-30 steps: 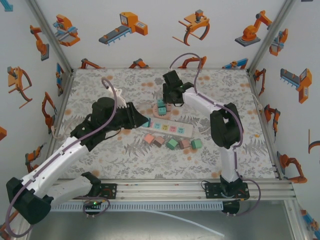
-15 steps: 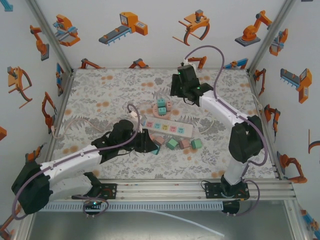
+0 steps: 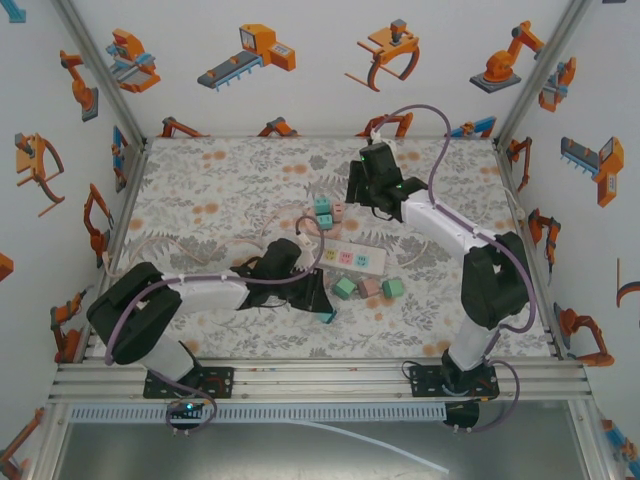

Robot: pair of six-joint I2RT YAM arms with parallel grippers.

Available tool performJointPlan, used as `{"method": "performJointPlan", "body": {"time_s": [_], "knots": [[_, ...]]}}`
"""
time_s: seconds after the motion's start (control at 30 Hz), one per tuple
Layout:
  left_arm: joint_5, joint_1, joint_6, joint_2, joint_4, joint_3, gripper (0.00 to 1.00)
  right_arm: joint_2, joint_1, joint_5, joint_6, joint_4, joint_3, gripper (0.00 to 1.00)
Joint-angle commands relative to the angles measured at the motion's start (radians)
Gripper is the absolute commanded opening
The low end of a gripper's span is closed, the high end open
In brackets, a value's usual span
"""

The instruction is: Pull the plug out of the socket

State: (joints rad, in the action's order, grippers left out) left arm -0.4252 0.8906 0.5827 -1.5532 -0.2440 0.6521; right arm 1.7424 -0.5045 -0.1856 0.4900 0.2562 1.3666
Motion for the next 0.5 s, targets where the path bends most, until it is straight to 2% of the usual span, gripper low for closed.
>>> {"method": "performJointPlan", "body": {"time_s": [0.0,0.17,0.47], "knots": [[0.026,0.004,-0.023,-0.027,0.06,0.064,0.21,-0.028,0.012,-0.028,0.013,-0.024,-0.013,0.59],[0.069,0.004,-0.017,-0.072,0.144,0.12,0.29,-0.032,0.014,-0.028,0.012,-0.024,-0.014,0.59],[0.113,0.018,-0.038,-0.061,0.186,0.156,0.56,-0.048,0.02,-0.03,0.007,-0.017,-0.017,0.59]]}}
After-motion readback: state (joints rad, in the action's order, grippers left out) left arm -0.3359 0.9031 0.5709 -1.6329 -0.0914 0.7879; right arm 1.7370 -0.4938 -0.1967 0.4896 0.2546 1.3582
